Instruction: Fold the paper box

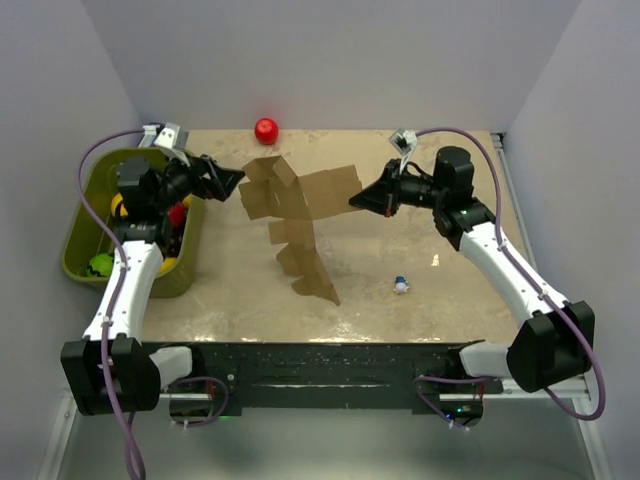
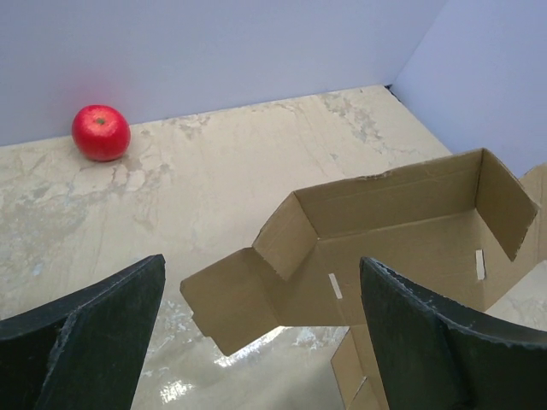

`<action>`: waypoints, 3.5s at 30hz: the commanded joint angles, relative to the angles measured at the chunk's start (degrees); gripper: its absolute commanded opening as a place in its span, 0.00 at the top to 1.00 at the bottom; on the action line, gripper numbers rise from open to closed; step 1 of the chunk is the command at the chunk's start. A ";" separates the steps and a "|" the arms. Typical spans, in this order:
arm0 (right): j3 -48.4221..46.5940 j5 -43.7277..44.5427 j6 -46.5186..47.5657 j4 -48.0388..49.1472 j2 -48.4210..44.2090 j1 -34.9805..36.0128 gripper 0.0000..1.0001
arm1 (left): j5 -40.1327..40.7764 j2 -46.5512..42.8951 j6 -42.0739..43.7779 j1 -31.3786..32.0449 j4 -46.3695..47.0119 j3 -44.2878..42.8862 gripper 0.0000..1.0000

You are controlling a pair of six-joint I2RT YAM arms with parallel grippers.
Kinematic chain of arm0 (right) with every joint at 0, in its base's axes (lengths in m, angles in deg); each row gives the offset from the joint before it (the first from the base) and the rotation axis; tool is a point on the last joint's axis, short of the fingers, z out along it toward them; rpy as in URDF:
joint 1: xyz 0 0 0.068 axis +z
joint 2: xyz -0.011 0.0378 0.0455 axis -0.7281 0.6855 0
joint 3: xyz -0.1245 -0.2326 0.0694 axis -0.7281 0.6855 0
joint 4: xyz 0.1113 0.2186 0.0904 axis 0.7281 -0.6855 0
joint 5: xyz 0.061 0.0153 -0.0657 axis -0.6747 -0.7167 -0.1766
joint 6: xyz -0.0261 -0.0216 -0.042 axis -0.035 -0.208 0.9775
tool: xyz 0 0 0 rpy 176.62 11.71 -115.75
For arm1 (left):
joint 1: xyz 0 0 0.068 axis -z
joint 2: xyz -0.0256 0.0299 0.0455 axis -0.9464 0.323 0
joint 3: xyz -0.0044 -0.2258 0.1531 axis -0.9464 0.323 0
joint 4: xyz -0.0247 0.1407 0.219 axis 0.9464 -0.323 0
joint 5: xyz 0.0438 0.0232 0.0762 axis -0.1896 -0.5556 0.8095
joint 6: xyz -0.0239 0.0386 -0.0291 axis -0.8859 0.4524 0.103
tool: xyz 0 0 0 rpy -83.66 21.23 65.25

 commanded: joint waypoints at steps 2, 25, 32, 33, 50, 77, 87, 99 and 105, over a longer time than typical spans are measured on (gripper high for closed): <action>-3.83 -4.82 -1.76 0.50 -2.14 -0.18 1.00 | -9.97 -1.30 1.04 -2.54 3.69 0.53 0.00; -3.66 -10.54 -4.49 3.67 -1.96 -0.18 1.00 | -17.88 5.73 -13.55 -2.10 20.31 5.98 0.13; -3.22 -9.93 -3.70 3.14 -1.70 -0.18 1.00 | -18.06 6.43 -13.81 0.54 20.57 5.98 0.28; -3.31 -9.93 -3.52 2.70 -1.35 -0.27 1.00 | -17.88 6.43 -13.81 0.89 20.57 5.98 0.31; -2.62 23.00 4.04 -10.92 0.15 0.08 0.26 | 0.89 3.62 -0.02 7.39 2.75 3.17 1.00; 3.90 38.94 16.78 5.51 10.86 16.43 0.30 | -8.65 5.20 1.40 8.01 3.34 2.91 1.00; 1.18 30.96 15.91 10.78 18.34 15.11 0.52 | -10.15 4.85 2.27 8.01 3.17 2.64 1.00; 2.84 5.73 12.04 9.39 17.73 9.66 0.96 | -10.85 2.04 11.14 7.92 -4.21 0.18 1.00; 4.34 -3.58 11.87 9.63 16.85 8.52 1.00 | -14.80 1.60 12.47 7.66 -4.65 0.09 1.00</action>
